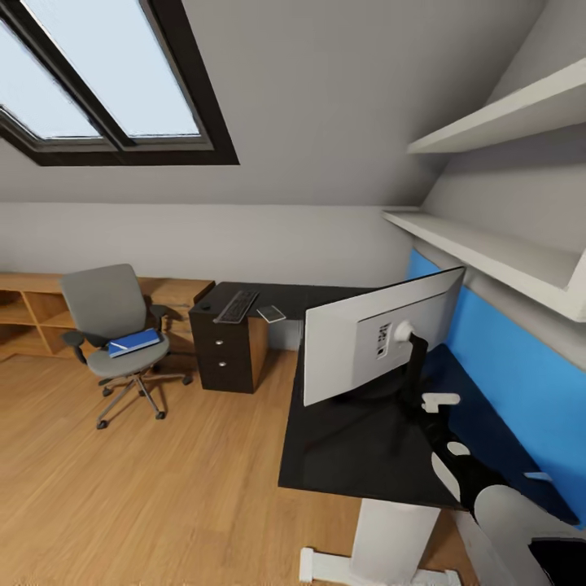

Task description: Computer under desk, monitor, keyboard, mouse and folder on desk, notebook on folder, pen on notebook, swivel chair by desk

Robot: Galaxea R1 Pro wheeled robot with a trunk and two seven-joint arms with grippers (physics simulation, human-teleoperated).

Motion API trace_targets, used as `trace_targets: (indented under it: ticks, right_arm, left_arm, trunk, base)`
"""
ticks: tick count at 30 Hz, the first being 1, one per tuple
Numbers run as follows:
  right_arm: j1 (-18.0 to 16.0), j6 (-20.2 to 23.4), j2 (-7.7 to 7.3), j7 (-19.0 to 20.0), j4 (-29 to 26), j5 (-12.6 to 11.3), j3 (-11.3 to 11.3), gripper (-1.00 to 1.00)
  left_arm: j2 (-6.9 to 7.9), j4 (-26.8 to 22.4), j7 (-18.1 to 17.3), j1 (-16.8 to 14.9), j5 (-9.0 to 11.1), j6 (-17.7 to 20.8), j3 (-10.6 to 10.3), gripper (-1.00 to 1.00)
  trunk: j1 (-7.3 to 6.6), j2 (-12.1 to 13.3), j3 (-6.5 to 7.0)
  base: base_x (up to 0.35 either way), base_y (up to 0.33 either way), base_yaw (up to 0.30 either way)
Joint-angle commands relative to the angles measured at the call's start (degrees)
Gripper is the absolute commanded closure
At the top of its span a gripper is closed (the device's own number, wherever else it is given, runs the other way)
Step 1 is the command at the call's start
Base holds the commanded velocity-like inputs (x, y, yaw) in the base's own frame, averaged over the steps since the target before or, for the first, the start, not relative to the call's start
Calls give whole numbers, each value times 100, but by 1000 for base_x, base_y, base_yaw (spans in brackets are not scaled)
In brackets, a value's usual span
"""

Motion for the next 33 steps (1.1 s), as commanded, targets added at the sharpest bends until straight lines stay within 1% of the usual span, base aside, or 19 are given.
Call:
trace_targets:
  ticks: [1, 4, 5, 6, 8, 10, 11, 12, 13, 14, 15, 17, 21, 22, 25, 26, 30, 32, 33]
  right_arm:
    - [50, -13, 63, 12, -178, -112, 6, -100]
    - [250, 19, 156, -36, -554, -220, -10, -100]
    - [442, 109, 201, -146, -920, -310, -19, -100]
    - [551, 198, 216, -232, -1153, -359, -22, -100]
    - [1426, 1435, 256, -1098, -3191, -593, -28, -100]
    - [1889, 2042, 272, -1510, -4214, -671, -20, -100]
    - [2473, 2769, 313, -2023, -5375, -742, 1, -100]
    - [2723, 3146, 380, -2293, -5858, -772, 18, -100]
    - [2812, 3310, 428, -2407, -6034, -780, 27, -100]
    - [2941, 3587, 557, -2597, -6286, -786, 46, -100]
    - [3052, 3845, 787, -2826, -6492, -755, 82, -100]
    - [3106, 3984, 998, -3073, -6595, -688, 107, -100]
    - [3109, 4096, 1177, -3485, -6669, -569, 134, -100]
    - [3024, 4139, 1267, -3651, -6687, -531, 265, -100]
    - [2886, 4176, 1350, -3712, -6660, -515, 446, -100]
    - [2767, 4196, 1401, -3733, -6585, -506, 566, -100]
    - [2557, 4182, 1467, -3752, -6281, -495, 739, -100]
    - [2518, 4148, 1473, -3749, -6202, -493, 772, -100]
    - [2496, 3995, 1470, -3743, -6083, -492, 828, -100]
  left_arm:
    - [4, -111, 37, -1, 25, 192, -50, -100]
    - [23, -401, 40, -1, 21, 617, -51, -100]
    - [42, -659, 40, 2, 23, 987, -51, -100]
    - [54, -796, 39, 3, 24, 1187, -51, -100]
    - [127, -1583, 63, 6, 21, 2099, -47, -100]
    - [146, -1932, 78, 6, 20, 2392, -46, -100]
    - [157, -2399, 84, 7, 14, 2657, -44, -100]
    - [161, -2688, 81, 7, 12, 2759, -44, -100]
    - [163, -2828, 78, 7, 10, 2796, -45, -100]
    - [165, -3093, 76, 7, 6, 2851, -44, -100]
    - [171, -3402, 70, 7, 3, 2900, -44, -100]
    - [177, -3570, 67, 7, 3, 2926, -43, -100]
    - [198, -3677, 65, 7, 7, 2935, -30, -100]
    - [345, -3676, 63, 7, 14, 2929, -13, -100]
    - [497, -3588, 55, 8, 21, 2914, -11, -100]
    - [571, -3524, 63, 8, 20, 2901, -10, -100]
    - [665, -3434, 88, 8, 21, 2891, -7, -100]
    - [673, -3404, 92, 8, 23, 2901, -9, -100]
    - [655, -3322, 93, 8, 21, 2903, -25, -100]
  trunk:
    - [-1, -7, -9]
    - [-1, -7, -9]
    - [-1, -7, -9]
    - [-1, -7, -9]
    - [-1, -7, -9]
    - [-1, -7, -9]
    - [-1, -7, -9]
    - [-1, -7, -9]
    - [-1, -7, -9]
    - [-1, -7, -9]
    - [-1, -7, -9]
    - [-1, -7, -9]
    - [-1, -7, -9]
    - [-1, -7, -9]
    - [-1, -7, -9]
    - [-1, -7, -9]
    - [-1, -7, -9]
    - [-1, -7, -9]
    - [-1, -7, -9]
  base:
    - [-226, 252, 0]
    - [-217, 254, 0]
    - [-201, 254, 0]
    - [-195, 250, 0]
    - [-163, 186, 0]
    - [-111, 109, 0]
    - [-50, 70, 0]
    - [-32, 104, 0]
    - [-26, 131, 0]
    - [-16, 188, 0]
    - [-8, 244, 0]
    - [22, 263, 0]
    - [138, 259, 0]
    - [231, 243, 0]
    - [242, 241, 0]
    - [252, 239, 0]
    - [257, 240, 0]
    - [260, 240, 0]
    - [261, 240, 0]
